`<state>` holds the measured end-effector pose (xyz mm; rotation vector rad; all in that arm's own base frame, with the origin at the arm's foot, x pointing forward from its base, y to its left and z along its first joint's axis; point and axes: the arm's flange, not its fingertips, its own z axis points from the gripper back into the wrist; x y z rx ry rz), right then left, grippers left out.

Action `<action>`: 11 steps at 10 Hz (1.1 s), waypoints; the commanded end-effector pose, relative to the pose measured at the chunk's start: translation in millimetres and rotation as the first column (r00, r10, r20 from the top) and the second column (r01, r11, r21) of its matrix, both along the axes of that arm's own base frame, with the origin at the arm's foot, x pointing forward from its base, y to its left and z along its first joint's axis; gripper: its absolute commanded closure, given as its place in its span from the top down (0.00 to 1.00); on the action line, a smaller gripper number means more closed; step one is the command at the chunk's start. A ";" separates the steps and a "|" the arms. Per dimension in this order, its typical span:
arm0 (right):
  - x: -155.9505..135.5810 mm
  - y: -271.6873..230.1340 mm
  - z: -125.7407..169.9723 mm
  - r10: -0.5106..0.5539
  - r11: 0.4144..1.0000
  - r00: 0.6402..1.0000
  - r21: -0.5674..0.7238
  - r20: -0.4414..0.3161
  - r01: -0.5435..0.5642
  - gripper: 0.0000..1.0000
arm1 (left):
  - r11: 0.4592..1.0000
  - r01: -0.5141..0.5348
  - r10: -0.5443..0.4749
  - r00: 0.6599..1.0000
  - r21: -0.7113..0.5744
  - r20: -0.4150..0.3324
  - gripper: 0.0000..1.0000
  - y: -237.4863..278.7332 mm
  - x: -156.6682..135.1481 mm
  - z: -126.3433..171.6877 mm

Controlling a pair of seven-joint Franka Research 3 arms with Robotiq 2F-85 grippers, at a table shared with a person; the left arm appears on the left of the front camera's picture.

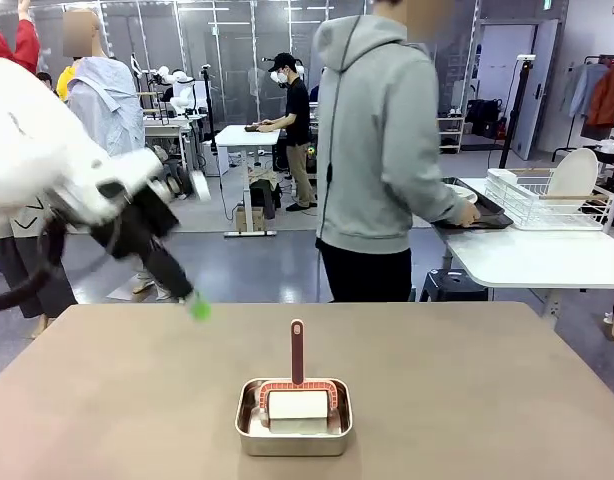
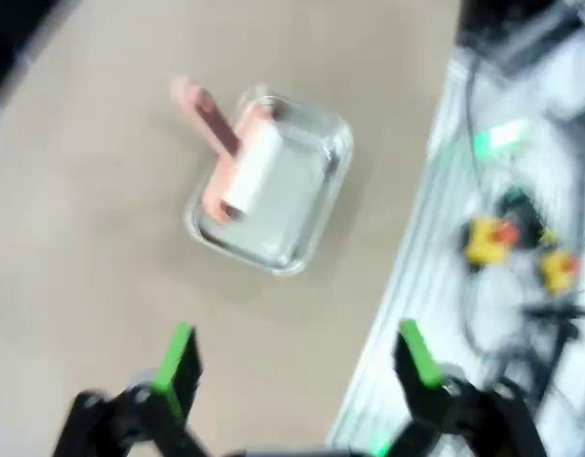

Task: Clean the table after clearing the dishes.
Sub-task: When the right (or left) Handle tray is removed, use the right hand (or left hand) to clean the right (or left) side of the table with the Lint Roller.

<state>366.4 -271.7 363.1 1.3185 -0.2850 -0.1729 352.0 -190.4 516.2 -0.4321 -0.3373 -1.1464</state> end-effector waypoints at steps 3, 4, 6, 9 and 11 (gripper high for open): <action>-3.1 2.8 3.9 0.008 1.000 1.000 0.001 -0.006 -0.008 0.81 | 1.000 0.000 0.000 1.000 0.000 0.000 1.00 0.0 0.0 0.0; -3.1 2.8 3.9 0.008 1.000 1.000 0.001 -0.006 -0.008 0.81 | 1.000 0.000 0.000 1.000 0.000 0.000 1.00 0.0 0.0 0.0; -3.1 2.8 3.9 0.008 1.000 1.000 0.001 -0.006 -0.008 0.81 | 1.000 0.000 0.000 1.000 0.000 0.000 1.00 0.0 0.0 0.0; -3.1 2.8 3.9 0.008 1.000 1.000 0.001 -0.006 -0.008 0.81 | 0.978 0.159 -0.164 0.986 0.134 0.034 1.00 -24.7 27.5 13.5; -3.1 2.8 3.9 0.008 1.000 1.000 0.001 -0.006 -0.008 0.81 | 0.931 0.262 -0.275 0.961 0.254 0.013 1.00 -78.2 68.3 30.7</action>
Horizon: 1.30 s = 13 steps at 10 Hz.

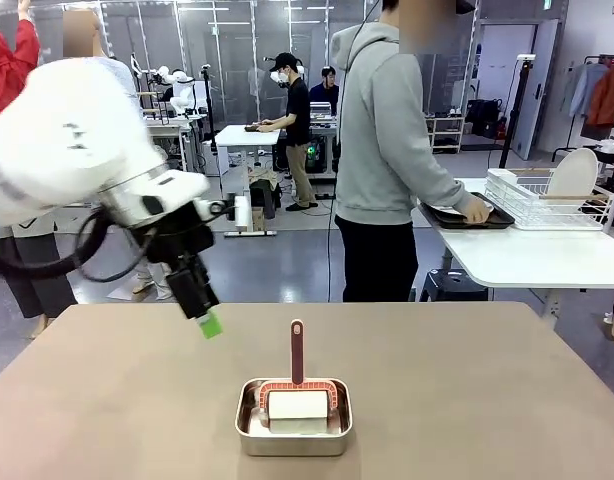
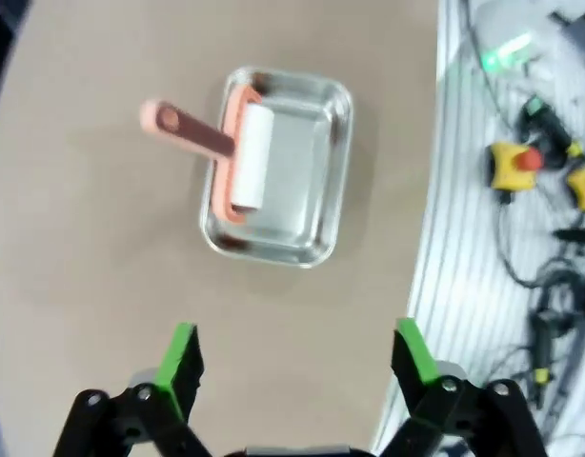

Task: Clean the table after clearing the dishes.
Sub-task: When the right (or left) Handle tray is removed, use the right hand (or left hand) to clean the right (or left) side of the table with the Lint Roller.

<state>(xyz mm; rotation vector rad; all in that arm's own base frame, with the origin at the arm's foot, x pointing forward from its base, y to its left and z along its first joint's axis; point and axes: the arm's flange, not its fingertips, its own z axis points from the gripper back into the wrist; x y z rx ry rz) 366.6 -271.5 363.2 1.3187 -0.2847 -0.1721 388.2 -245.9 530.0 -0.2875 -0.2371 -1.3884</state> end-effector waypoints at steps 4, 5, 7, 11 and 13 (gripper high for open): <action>-3.2 2.6 3.8 0.007 1.000 1.000 0.001 -0.006 -0.007 0.81 | 0.936 0.200 -0.182 0.979 0.291 -0.087 1.00 -127.5 94.6 14.6; -3.2 2.6 3.8 0.007 1.000 1.000 0.001 -0.006 -0.007 0.81 | 0.927 0.200 -0.174 0.979 0.317 -0.110 1.00 -139.6 100.3 8.0; -3.2 2.6 3.8 0.007 1.000 1.000 0.001 -0.006 -0.007 0.81 | 0.946 0.162 -0.110 0.975 0.282 -0.192 1.00 -152.5 113.3 -15.6; -3.2 2.6 3.8 0.007 1.000 1.000 0.001 -0.006 -0.007 0.81 | 0.941 0.198 -0.131 0.960 0.274 -0.246 1.00 -156.6 118.3 -57.8; -3.2 2.6 3.8 0.007 1.000 1.000 0.001 -0.006 -0.007 0.81 | 0.949 0.199 -0.136 0.959 0.246 -0.248 1.00 -153.1 118.1 -73.2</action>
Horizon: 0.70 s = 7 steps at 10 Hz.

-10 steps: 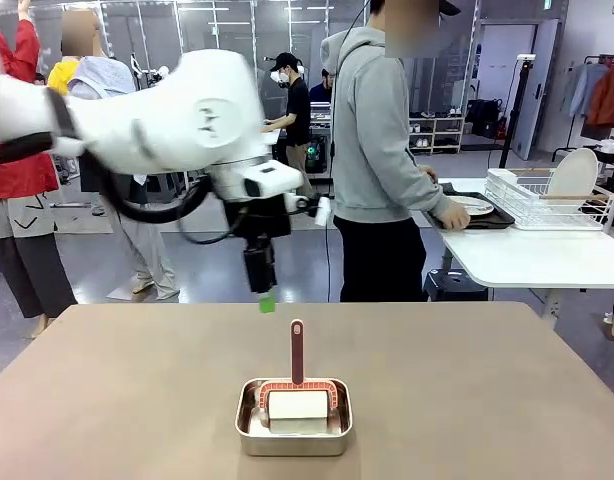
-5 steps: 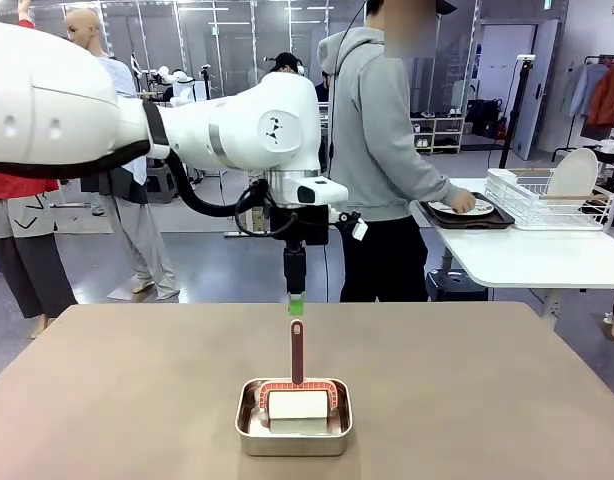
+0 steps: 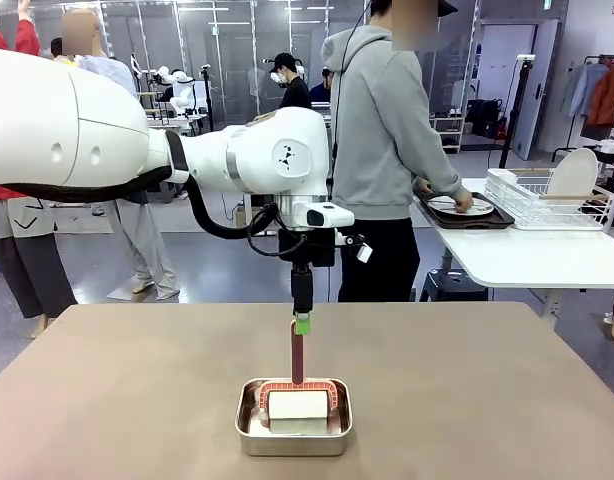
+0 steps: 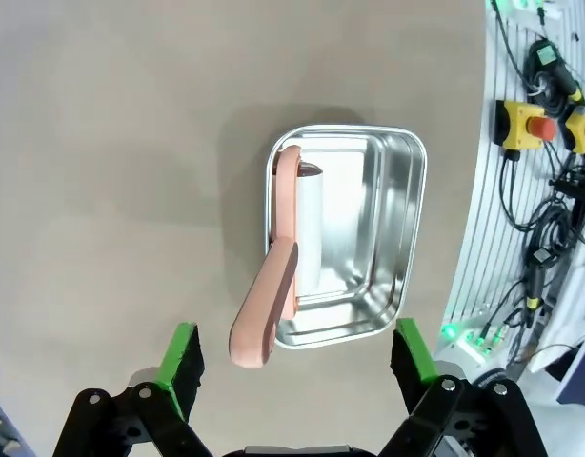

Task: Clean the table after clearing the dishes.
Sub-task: When the right (or left) Handle tray is removed, use the right hand (or left hand) to clean the right (or left) side of the table with the Lint Roller.

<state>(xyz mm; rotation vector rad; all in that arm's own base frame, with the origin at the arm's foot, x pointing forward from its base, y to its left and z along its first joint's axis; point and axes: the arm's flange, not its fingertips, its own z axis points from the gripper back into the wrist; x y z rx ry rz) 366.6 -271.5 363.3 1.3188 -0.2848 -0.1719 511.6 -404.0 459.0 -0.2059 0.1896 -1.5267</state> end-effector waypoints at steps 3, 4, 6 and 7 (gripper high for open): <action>-3.2 2.7 3.7 0.007 1.000 1.000 0.001 -0.006 -0.007 0.81 | 0.999 -0.013 0.010 0.997 -0.037 -0.071 1.00 8.3 -9.0 -30.1; -3.2 2.7 3.7 0.007 1.000 1.000 0.001 -0.006 -0.007 0.81 | 0.999 -0.009 0.006 0.997 -0.038 -0.083 1.00 9.7 -14.3 -36.6; -3.2 2.7 3.7 0.007 1.000 1.000 0.001 -0.006 -0.007 0.81 | 0.998 -0.004 -0.004 0.993 -0.070 -0.115 1.00 13.3 -25.7 -47.7; -3.2 2.7 3.7 0.007 1.000 1.000 0.001 -0.006 -0.007 0.81 | 0.997 -0.009 0.000 0.993 -0.075 -0.120 1.00 14.4 -26.4 -51.4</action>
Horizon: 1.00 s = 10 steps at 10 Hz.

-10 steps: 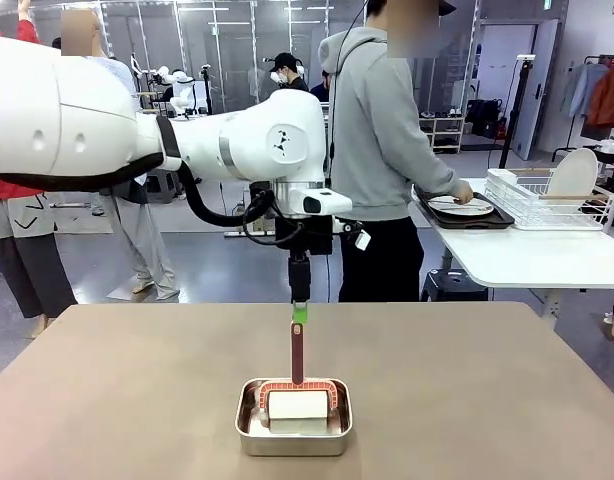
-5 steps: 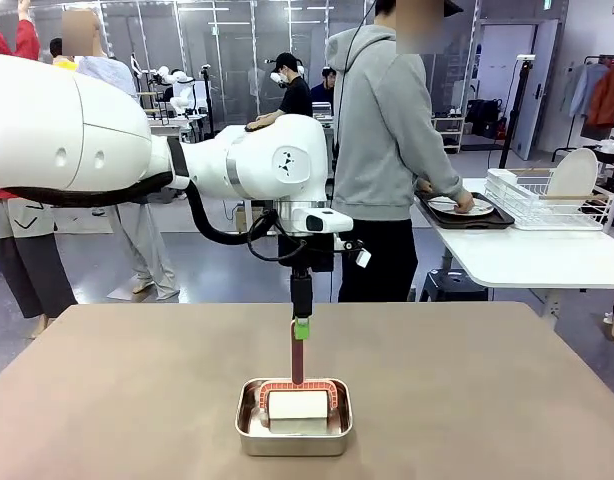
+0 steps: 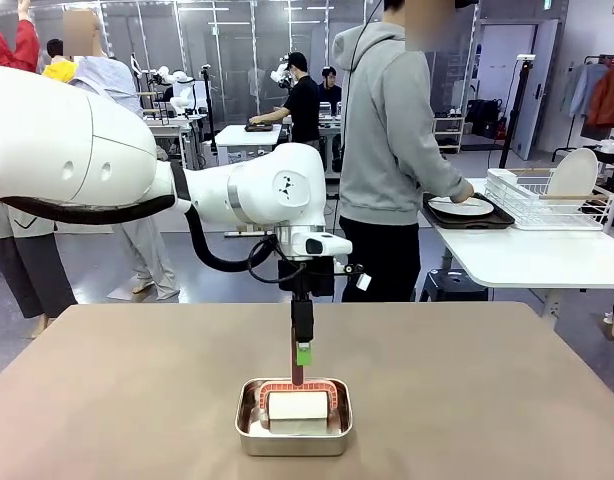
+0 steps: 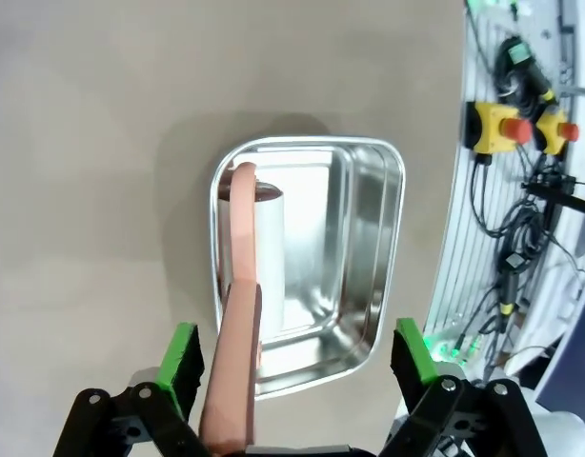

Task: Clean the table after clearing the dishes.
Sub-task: When the right (or left) Handle tray is removed, use the right hand (or left hand) to clean the right (or left) side of the table with the Lint Roller.

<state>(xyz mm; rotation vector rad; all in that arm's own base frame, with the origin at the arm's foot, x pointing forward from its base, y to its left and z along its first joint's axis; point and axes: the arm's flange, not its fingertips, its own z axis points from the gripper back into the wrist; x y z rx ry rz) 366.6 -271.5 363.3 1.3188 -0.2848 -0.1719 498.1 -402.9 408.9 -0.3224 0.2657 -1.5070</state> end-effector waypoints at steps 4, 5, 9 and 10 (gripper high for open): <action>-3.2 2.7 3.7 0.007 1.000 1.000 0.001 -0.006 -0.007 0.81 | 1.000 -0.007 0.007 1.000 0.003 -0.019 0.00 14.3 -13.3 -9.8; -3.2 2.7 3.7 0.007 1.000 1.000 0.001 -0.006 -0.007 0.81 | 1.000 -0.004 0.004 1.000 0.013 -0.030 0.00 13.3 -13.2 -9.9; -3.2 2.7 3.7 0.007 1.000 1.000 0.001 -0.006 -0.007 0.81 | 1.000 -0.012 0.013 0.999 0.016 -0.036 0.00 14.3 -11.5 -2.1; -3.2 2.7 3.7 0.007 1.000 1.000 0.001 -0.006 -0.007 0.81 | 1.000 -0.013 0.014 0.999 0.015 -0.044 0.00 14.9 -12.6 3.8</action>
